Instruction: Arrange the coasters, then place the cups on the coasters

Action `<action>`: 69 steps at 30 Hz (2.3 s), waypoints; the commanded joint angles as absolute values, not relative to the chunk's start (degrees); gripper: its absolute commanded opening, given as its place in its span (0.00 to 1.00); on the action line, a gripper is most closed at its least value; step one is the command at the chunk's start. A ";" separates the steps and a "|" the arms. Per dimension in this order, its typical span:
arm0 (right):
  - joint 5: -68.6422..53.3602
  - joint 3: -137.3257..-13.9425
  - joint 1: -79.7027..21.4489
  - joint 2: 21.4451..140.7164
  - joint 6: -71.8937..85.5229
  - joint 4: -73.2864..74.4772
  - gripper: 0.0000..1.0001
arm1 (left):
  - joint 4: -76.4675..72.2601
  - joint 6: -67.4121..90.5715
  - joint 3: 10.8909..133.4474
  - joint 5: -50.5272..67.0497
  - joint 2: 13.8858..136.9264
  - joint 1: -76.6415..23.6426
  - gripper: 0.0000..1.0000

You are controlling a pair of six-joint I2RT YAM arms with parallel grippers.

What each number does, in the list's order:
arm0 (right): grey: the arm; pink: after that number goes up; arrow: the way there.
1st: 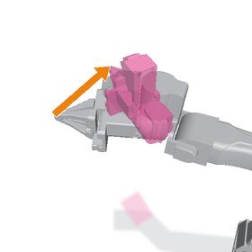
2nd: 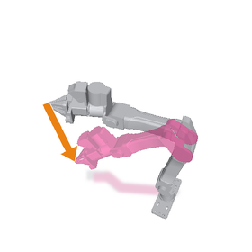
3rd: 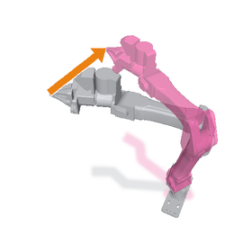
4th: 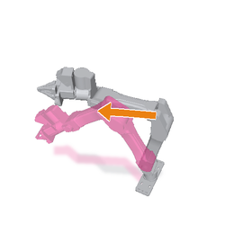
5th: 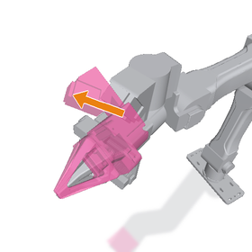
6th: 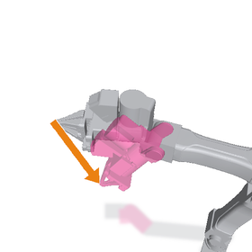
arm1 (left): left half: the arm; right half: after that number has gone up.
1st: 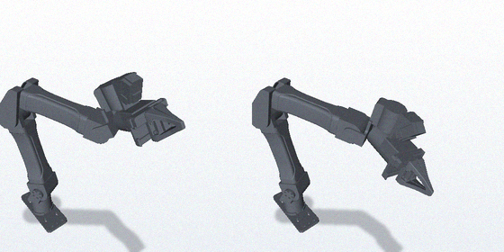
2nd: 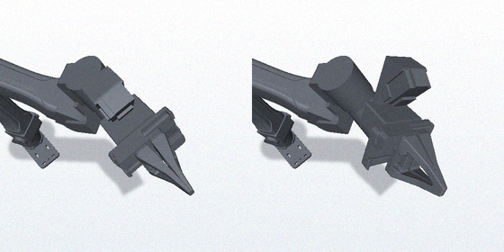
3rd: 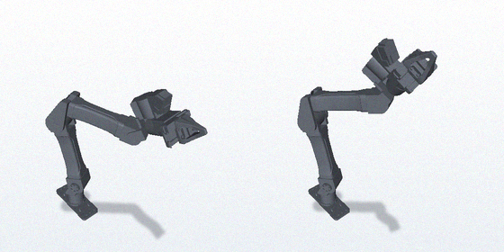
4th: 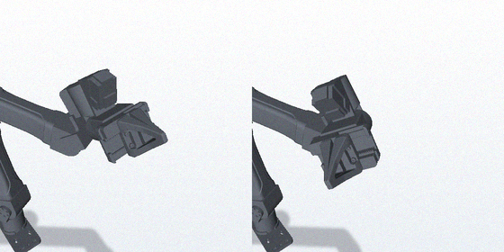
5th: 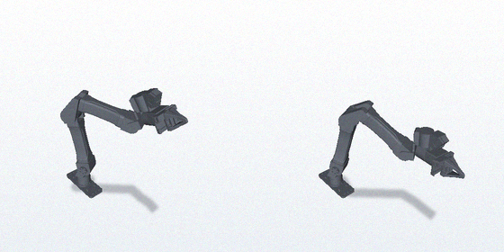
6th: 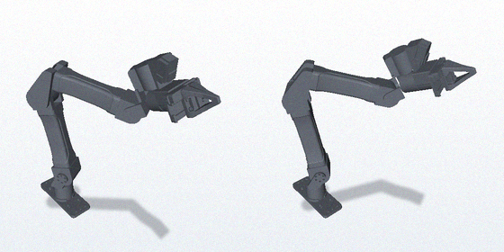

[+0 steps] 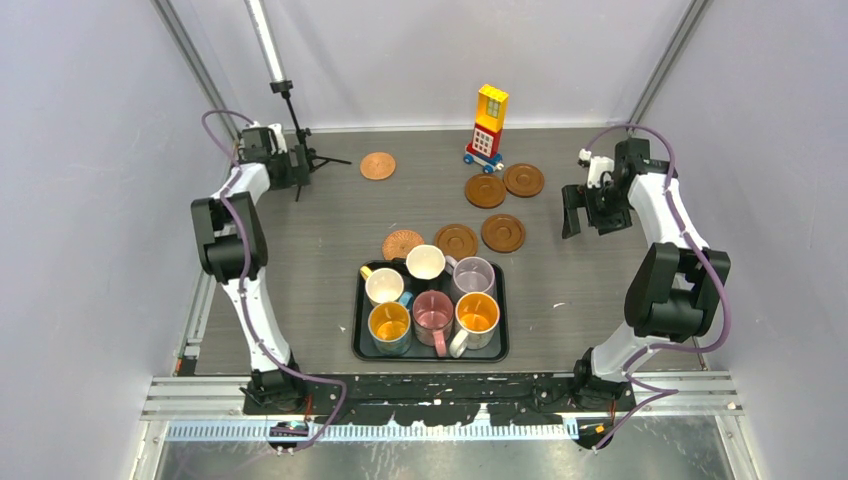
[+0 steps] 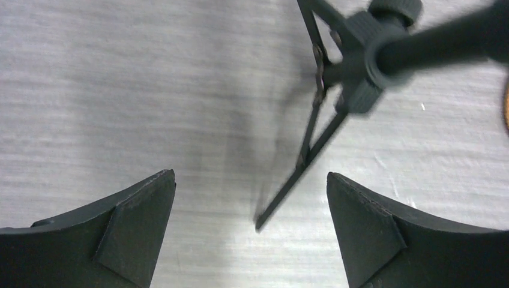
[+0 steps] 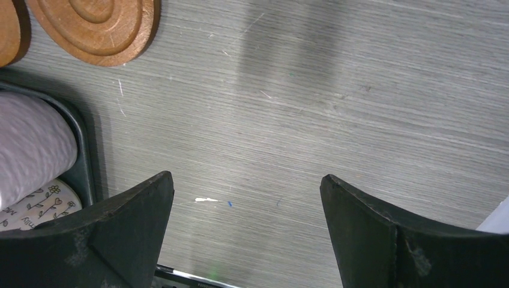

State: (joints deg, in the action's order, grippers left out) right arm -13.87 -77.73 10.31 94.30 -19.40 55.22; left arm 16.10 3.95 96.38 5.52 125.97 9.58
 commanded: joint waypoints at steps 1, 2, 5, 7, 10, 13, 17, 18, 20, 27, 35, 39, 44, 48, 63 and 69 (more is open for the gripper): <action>-16.59 -80.40 9.47 94.72 -19.85 54.86 0.96 | 15.80 2.21 91.30 11.65 114.00 11.38 1.00; -16.80 -80.54 9.07 94.85 -19.89 54.81 0.96 | 15.81 2.23 89.57 13.29 111.89 11.87 1.00; -17.32 -81.12 8.11 95.16 -19.97 54.84 0.96 | 17.13 1.45 85.15 17.16 105.11 13.07 1.00; -17.79 -81.28 7.28 95.35 -20.09 54.68 0.96 | 19.81 -1.92 82.86 20.40 101.54 13.18 1.00; -18.42 -81.34 5.80 95.56 -20.23 54.29 0.96 | 25.82 -9.53 80.40 28.58 97.05 12.51 0.98; -18.92 -81.19 4.10 95.83 -20.35 53.66 0.96 | 35.16 -18.23 80.32 31.03 94.87 8.24 0.96; -20.16 -81.29 1.85 96.77 -19.00 52.40 0.96 | 39.64 -22.21 78.61 29.62 93.16 1.04 0.93; -20.74 -81.42 1.32 97.01 -18.32 52.01 0.96 | 40.17 -22.33 78.31 28.89 93.24 -1.25 0.91; -21.56 -81.63 0.16 97.32 -16.68 50.95 0.95 | 40.60 -22.99 77.81 26.55 93.97 -5.48 0.88; -21.17 -83.57 -3.69 99.23 -14.94 50.52 0.95 | 38.24 -23.08 80.69 17.50 104.38 -19.22 0.75; -18.36 -86.39 -3.85 100.41 -14.73 52.45 0.95 | 36.74 -20.94 86.26 11.24 114.62 -24.63 0.68; -17.88 -86.31 -3.81 100.37 -15.25 52.80 0.95 | 36.99 -20.86 87.12 5.45 117.83 -25.59 0.57; -16.81 -86.14 -3.85 100.46 -15.90 52.57 0.95 | 40.00 -17.73 87.50 1.96 118.30 -19.96 0.51; -17.74 -86.91 -3.81 100.84 -15.69 52.48 0.95 | 40.88 -18.31 85.35 1.68 116.23 -13.40 0.50; -20.07 -86.60 -3.93 101.58 -14.34 52.30 0.95 | 41.14 -25.32 83.39 0.49 113.83 9.64 0.49; -20.23 -86.65 -3.96 101.56 -13.97 52.34 0.94 | 40.08 -24.40 88.18 0.44 117.15 12.86 0.48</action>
State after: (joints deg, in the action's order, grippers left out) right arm -19.20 -85.21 -3.88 101.78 -14.66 52.60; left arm 40.53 -23.64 84.71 1.28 115.24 11.90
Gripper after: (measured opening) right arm 0.946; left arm 0.482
